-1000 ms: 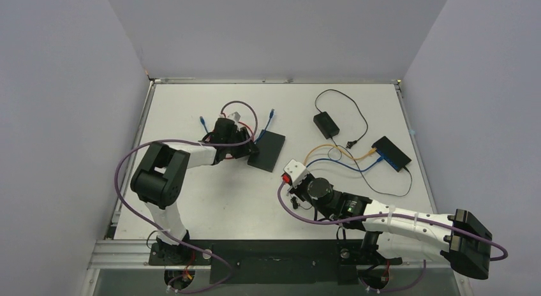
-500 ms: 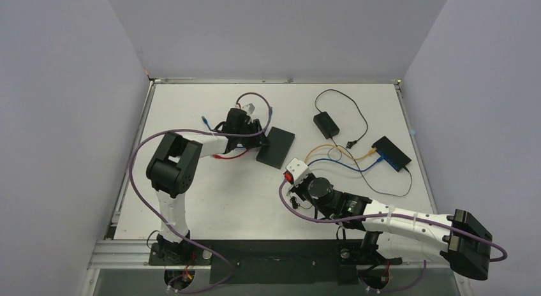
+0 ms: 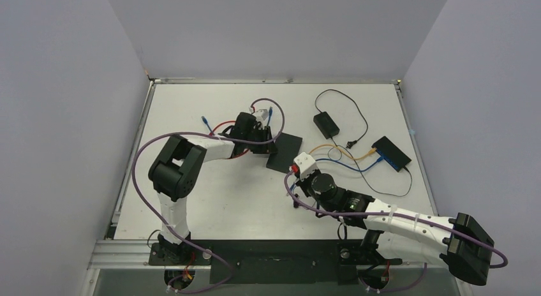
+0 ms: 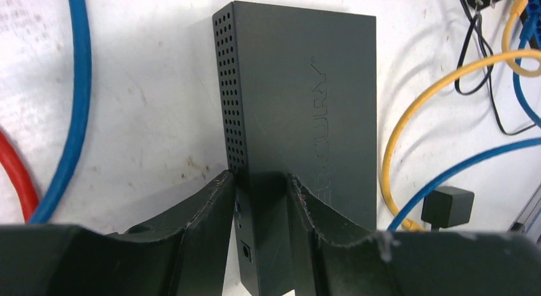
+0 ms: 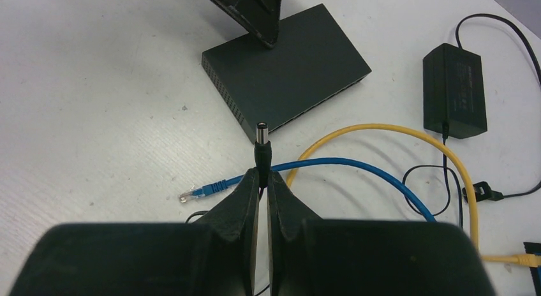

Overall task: Insert the plug into the switch port
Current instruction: Pick up the power from the center of the board.

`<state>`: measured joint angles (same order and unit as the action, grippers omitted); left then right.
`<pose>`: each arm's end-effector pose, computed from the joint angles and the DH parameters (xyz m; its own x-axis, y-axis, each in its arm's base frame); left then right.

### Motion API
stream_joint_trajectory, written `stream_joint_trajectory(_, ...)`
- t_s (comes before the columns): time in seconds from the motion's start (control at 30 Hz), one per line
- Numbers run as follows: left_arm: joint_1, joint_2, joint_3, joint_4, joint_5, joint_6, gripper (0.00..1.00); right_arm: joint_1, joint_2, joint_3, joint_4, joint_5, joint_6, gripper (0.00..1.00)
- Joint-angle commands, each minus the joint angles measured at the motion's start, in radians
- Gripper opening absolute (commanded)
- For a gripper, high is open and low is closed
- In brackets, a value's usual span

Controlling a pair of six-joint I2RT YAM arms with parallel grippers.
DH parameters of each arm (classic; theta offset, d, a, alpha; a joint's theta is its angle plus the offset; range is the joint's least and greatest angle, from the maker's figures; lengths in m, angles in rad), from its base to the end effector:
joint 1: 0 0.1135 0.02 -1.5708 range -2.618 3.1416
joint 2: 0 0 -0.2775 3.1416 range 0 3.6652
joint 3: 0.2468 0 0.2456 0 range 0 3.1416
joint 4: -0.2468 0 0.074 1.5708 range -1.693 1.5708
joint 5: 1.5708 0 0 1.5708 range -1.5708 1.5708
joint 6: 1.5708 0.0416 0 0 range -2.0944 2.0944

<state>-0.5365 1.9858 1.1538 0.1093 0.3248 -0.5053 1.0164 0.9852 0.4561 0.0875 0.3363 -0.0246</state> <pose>0.3557 -0.2270 0.1568 -0.8315 -0.0393 -0.5541 0.3287 0.7694 -0.5478 0.1195 0.1670 0.2279 -0.2090 -0.3817 -0.9003 -0.6509 0.7414 -0.1632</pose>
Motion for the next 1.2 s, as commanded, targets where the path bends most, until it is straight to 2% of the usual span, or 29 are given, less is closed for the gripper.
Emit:
stream_joint_trajectory(0.0,-0.026,-0.064,-0.103,-0.043,0.033,0.034,0.31,-0.031,-0.016,0.005,0.005,0.022,0.067,0.00)
stream_joint_trajectory(0.23,-0.044,-0.205,-0.292,-0.022,-0.009,0.010,0.31,-0.149,0.067,0.093,-0.081,-0.055,0.222,0.00)
stream_joint_trajectory(0.43,-0.044,-0.329,-0.408,-0.019,-0.048,-0.015,0.30,-0.215,0.227,0.168,-0.116,-0.125,0.317,0.00)
stream_joint_trajectory(0.73,-0.043,-0.531,-0.587,-0.012,-0.093,-0.064,0.30,-0.233,0.429,0.265,-0.098,-0.200,0.379,0.00)
stream_joint_trajectory(0.93,-0.045,-0.610,-0.652,0.016,-0.066,-0.087,0.30,-0.244,0.531,0.307,-0.054,-0.192,0.433,0.00)
stream_joint_trajectory(1.17,-0.045,-0.645,-0.656,0.068,-0.041,-0.084,0.30,-0.269,0.587,0.321,-0.020,-0.125,0.480,0.00)
